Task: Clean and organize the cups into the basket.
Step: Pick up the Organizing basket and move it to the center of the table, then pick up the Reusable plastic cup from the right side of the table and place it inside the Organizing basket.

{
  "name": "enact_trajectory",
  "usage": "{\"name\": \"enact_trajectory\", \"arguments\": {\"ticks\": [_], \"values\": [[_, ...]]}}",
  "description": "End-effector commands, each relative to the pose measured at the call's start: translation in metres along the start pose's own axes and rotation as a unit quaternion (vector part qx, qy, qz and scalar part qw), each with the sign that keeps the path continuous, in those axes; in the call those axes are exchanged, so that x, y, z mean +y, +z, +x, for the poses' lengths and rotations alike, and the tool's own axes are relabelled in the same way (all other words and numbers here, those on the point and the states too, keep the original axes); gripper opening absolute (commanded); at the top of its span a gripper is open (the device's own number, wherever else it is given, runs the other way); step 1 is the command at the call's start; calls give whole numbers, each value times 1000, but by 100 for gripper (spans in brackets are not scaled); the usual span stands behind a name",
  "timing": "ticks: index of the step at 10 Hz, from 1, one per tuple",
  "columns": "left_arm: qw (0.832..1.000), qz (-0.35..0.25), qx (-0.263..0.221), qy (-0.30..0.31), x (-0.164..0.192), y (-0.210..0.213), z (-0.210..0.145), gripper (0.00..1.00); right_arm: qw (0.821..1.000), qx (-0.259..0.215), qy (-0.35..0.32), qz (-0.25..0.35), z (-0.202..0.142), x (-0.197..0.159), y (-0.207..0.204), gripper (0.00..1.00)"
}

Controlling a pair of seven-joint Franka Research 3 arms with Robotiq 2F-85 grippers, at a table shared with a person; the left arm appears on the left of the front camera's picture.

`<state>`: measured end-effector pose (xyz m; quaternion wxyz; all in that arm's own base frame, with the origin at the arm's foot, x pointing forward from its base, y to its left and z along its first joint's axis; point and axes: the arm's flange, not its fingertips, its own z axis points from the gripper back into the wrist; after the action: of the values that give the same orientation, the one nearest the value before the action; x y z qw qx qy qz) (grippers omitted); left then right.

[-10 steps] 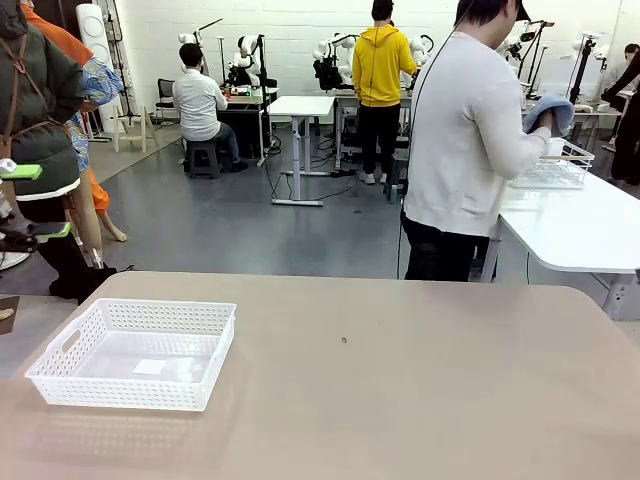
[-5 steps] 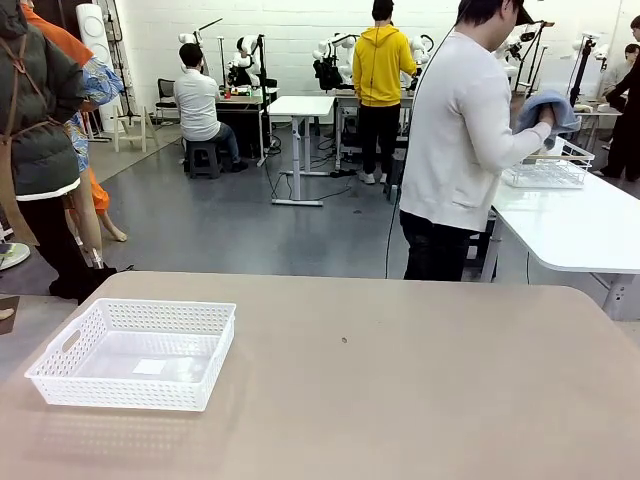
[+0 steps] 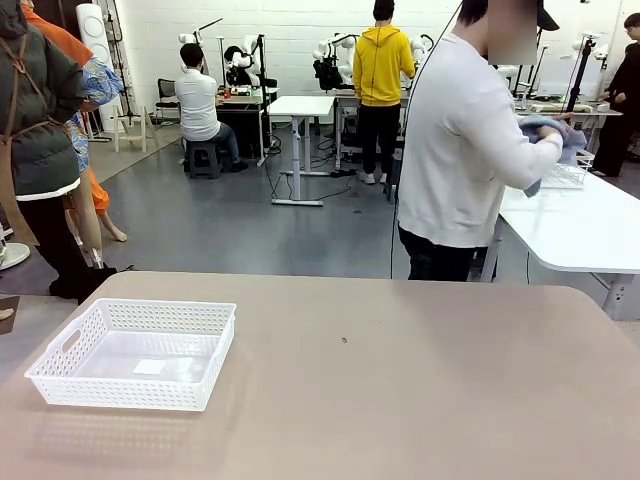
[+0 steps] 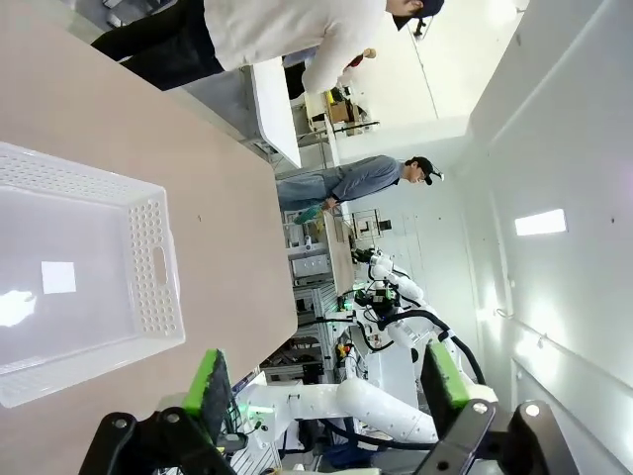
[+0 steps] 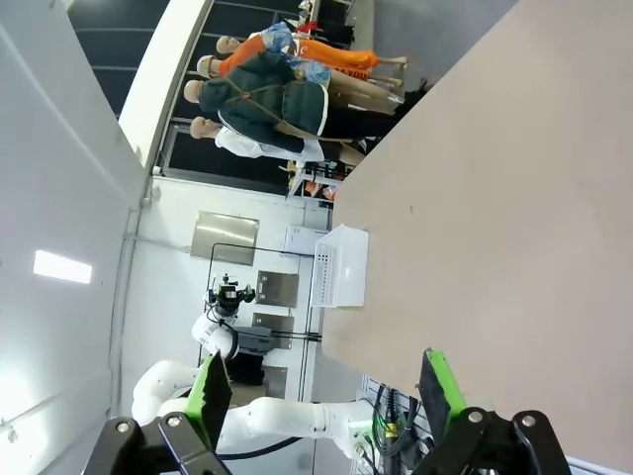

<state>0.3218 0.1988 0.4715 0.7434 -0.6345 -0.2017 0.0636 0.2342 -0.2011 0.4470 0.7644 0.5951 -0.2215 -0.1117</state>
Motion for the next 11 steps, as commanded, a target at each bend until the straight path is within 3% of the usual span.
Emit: {"name": "enact_trajectory", "arguments": {"ticks": [1,11], "values": [[1000,-9,-1,-3,-1,0,2,100,1000,-11,3,6,5,2,1,100],[1000,-9,-1,-3,-1,0,2,100,1000,-11,3,6,5,2,1,100]]}}
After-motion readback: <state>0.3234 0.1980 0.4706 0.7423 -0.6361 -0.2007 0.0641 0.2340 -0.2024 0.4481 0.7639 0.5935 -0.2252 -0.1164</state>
